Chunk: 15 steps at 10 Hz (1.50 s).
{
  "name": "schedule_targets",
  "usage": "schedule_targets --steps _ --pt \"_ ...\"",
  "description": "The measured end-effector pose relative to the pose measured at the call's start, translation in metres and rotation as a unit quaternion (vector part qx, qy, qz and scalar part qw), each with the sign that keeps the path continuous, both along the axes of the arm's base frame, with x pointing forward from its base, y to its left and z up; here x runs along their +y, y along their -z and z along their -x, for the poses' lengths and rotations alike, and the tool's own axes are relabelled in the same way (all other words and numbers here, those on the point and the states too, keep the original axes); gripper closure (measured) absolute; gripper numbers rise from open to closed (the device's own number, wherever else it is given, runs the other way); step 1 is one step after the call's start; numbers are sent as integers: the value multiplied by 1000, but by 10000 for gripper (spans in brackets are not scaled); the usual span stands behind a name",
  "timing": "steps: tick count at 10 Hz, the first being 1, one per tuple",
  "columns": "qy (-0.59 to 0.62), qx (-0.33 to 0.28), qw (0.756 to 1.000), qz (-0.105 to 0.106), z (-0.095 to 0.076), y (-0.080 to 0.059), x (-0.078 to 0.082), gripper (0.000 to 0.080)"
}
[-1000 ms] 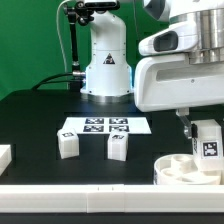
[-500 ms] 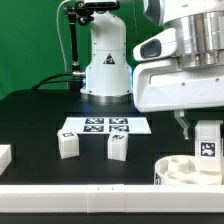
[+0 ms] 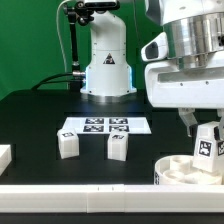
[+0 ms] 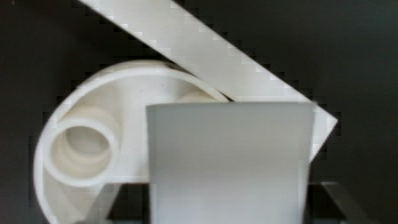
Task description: Assemble stool
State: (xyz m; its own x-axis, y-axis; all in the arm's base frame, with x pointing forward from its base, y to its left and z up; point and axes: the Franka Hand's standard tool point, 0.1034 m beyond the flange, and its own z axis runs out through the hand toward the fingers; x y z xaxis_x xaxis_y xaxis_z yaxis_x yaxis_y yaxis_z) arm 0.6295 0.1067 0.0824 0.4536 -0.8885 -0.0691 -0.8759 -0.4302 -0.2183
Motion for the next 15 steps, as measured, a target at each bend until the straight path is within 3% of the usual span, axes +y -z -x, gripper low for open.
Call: schedule_targets --steps 2,5,6,7,8,9,15 --pt "97 18 995 -25 1 0 4 456" --pt "101 18 994 -30 1 0 6 456" --pt "97 17 995 -29 1 0 6 237" --pt "62 19 998 -24 0 -3 9 237" --pt "31 16 999 -22 -4 -8 14 163" --pt "-33 4 999 -15 -7 -12 16 153" --pt "-248 -36 968 20 -9 -13 15 151"
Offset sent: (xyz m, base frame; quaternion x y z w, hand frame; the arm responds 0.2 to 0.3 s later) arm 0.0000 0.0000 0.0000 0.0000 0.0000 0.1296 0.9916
